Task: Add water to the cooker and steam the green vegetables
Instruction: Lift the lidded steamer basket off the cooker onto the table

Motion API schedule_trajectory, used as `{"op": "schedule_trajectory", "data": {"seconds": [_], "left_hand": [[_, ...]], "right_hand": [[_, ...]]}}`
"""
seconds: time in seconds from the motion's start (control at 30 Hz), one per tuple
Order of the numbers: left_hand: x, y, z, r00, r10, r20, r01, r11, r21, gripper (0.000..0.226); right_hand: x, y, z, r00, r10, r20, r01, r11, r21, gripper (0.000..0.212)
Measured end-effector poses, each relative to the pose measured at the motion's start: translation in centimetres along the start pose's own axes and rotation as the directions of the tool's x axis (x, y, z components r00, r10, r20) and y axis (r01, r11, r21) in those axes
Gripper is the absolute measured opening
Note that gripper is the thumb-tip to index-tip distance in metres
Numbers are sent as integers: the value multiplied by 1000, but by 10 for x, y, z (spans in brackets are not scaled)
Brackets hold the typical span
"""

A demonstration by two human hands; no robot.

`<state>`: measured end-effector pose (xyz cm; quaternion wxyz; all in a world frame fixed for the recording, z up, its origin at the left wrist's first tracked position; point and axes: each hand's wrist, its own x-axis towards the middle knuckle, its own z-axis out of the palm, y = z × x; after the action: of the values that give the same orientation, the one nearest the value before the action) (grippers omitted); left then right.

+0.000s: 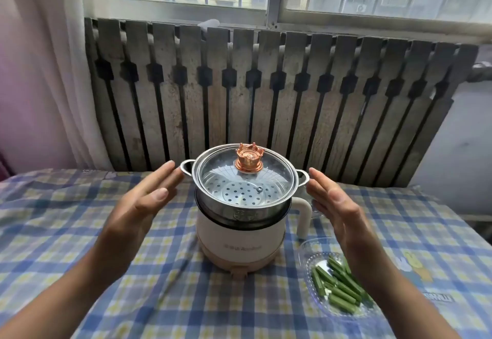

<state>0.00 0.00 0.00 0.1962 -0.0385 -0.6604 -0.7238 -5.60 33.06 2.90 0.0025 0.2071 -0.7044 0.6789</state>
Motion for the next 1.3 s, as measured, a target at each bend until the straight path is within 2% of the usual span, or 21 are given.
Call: {"op": "schedule_trajectory", "data": {"seconds": [0.13, 0.27, 0.37, 0.47, 0.6, 0.73, 0.87, 0.93, 1.13, 1.3], "left_hand": [[7, 3, 10, 997, -53, 53, 59, 992, -113, 78], [10, 0, 11, 994, -79, 78, 89, 988, -127, 88], [10, 2, 14, 992, -83, 96, 97, 984, -147, 92], [10, -1, 14, 993, -73, 97, 88, 983, -162, 74], [10, 7, 10, 994, -26, 104, 46, 981, -187, 84], [12, 22, 3, 999, 26, 20, -22, 984, -174, 80], [12, 30, -6, 990, 64, -129, -80, 989, -126, 50], [10, 33, -13, 979, 68, -195, -92, 989, -117, 42], [6, 48, -40, 931, 45, -363, -80, 993, -83, 36], [2, 51, -64, 909, 15, -416, -22, 1000, -13, 51]], "right_hand": [[9, 3, 7, 1000, -15, 23, 15, 1000, 24, 84], [17, 8, 22, 993, -103, 49, 100, 992, 74, 52], [18, 2, 33, 990, -144, 3, 143, 987, 76, 42], [20, 2, 33, 984, -174, -29, 176, 975, 133, 46], [22, -3, 36, 975, -219, -48, 224, 961, 162, 56], [20, -11, 44, 969, -245, -6, 244, 963, 117, 64], [16, -16, 57, 967, -250, 42, 244, 963, 115, 71], [13, -18, 68, 969, -239, 59, 230, 965, 128, 72], [-5, -25, 108, 967, -203, 157, 186, 975, 119, 70], [-28, -27, 135, 937, -174, 302, 163, 985, 61, 82]]}}
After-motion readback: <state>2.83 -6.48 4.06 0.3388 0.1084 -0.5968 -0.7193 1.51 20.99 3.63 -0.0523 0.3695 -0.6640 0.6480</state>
